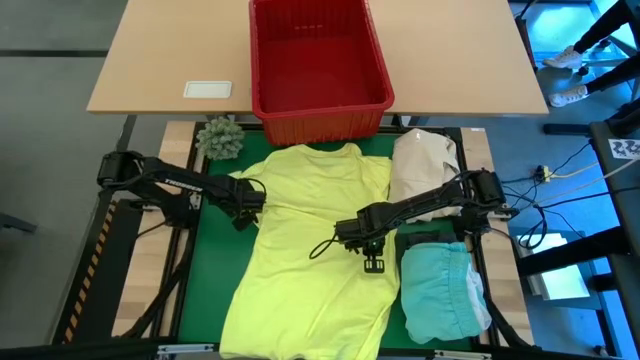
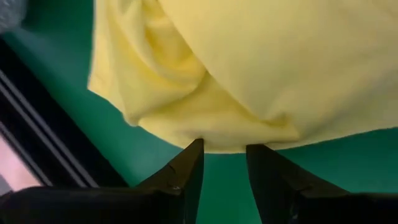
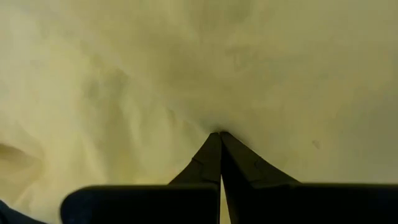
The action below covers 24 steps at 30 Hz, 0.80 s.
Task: Fold Laundry from Bin
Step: Fold the yellow shirt
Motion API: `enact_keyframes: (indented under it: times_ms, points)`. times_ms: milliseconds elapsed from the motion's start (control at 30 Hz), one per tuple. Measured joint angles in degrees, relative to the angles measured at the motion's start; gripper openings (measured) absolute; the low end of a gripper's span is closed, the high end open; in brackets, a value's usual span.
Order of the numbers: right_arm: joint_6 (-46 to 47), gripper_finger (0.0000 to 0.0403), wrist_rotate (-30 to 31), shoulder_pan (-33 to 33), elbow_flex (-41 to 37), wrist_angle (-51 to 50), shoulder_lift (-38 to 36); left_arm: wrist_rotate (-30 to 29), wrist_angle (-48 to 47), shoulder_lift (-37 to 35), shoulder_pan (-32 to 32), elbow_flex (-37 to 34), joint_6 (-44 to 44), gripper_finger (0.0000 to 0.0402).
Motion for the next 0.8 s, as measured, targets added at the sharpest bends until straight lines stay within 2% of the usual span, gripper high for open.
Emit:
enact_keyframes:
  times_ms: [233, 500, 600, 700, 800]
  points:
    - [0.0, 0.0003, 0.0, 0.0, 0.0, 0.0, 0.0, 6.7, 1.6, -0.2, -0.8, -1.2, -1.8, 0.0116]
    - [0.0, 0.0003, 0.0, 0.0, 0.0, 0.0, 0.0, 25.5, 2.2, -0.1, -5.5, -0.8, -5.8, 0.0116]
    - [0.0, 0.0003, 0.0, 0.0, 0.0, 0.0, 0.0, 30.6, 2.5, 0.1, -8.5, 0.5, -7.0, 0.0116]
    - [0.0, 0.0003, 0.2, 0.0, 0.0, 0.1, 0.0, 32.6, 3.0, 0.1, -11.6, 3.2, -7.2, 0.0116]
    - [-0.1, 0.0003, 0.5, 0.0, 0.0, 0.2, 0.0, 30.4, 2.3, 0.1, -14.4, 6.8, -7.2, 0.0116]
